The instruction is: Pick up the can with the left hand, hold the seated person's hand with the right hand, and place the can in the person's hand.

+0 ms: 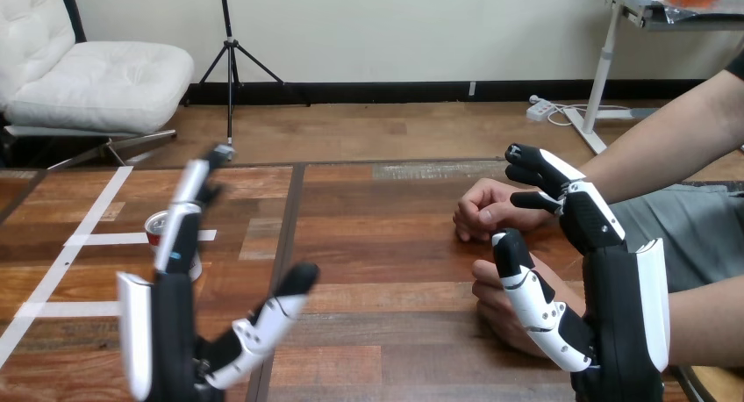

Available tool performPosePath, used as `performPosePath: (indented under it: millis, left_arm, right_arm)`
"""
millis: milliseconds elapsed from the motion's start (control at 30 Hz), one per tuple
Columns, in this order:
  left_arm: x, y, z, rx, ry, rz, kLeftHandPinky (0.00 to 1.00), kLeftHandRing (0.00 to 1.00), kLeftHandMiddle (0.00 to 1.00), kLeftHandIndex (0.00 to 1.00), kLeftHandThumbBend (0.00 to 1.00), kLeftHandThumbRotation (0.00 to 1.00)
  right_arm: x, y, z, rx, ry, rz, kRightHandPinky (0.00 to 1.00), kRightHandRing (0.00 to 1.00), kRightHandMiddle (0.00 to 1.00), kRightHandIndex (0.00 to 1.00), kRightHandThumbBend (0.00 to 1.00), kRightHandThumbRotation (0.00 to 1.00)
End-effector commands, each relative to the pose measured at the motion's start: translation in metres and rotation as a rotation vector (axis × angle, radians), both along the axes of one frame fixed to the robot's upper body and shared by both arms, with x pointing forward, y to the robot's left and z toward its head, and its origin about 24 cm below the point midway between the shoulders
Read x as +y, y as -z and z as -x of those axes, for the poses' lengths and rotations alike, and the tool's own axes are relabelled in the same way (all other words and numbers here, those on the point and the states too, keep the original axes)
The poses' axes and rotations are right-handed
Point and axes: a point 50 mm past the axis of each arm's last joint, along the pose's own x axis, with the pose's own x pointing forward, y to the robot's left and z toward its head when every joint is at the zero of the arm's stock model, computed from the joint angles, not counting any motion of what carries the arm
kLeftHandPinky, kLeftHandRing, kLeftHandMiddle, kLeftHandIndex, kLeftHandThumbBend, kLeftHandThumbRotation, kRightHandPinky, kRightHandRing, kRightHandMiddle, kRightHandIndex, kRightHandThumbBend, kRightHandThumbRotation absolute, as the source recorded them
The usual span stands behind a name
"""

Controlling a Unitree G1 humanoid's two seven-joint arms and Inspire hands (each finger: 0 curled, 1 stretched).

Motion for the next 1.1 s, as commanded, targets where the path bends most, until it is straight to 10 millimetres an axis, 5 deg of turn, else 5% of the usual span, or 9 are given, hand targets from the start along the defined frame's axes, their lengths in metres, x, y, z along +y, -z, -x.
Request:
performPosePath:
  millis: [0,400,1067]
  left_arm:
    - [0.009,-0.019,-0.017,-0.088,-0.112,-0.036,0.99,0.98,0.95,0.92,0.68,0.55]
    - [0.035,-0.019,-0.032,-0.005,-0.296,-0.133,1.0,1.0,1.0,1.0,0.7,0.5]
    - [0.047,-0.015,-0.045,0.073,-0.394,-0.18,1.0,1.0,1.0,1.0,0.7,0.47]
  right_arm:
    - [0.002,-0.011,-0.007,-0.067,-0.014,-0.013,0.68,0.77,0.8,0.78,0.43,0.62]
    - [0.002,-0.011,-0.007,-0.067,-0.013,-0.012,0.71,0.78,0.81,0.79,0.43,0.62]
    - [0.002,-0.012,-0.007,-0.064,-0.013,-0.007,0.71,0.78,0.8,0.79,0.43,0.61]
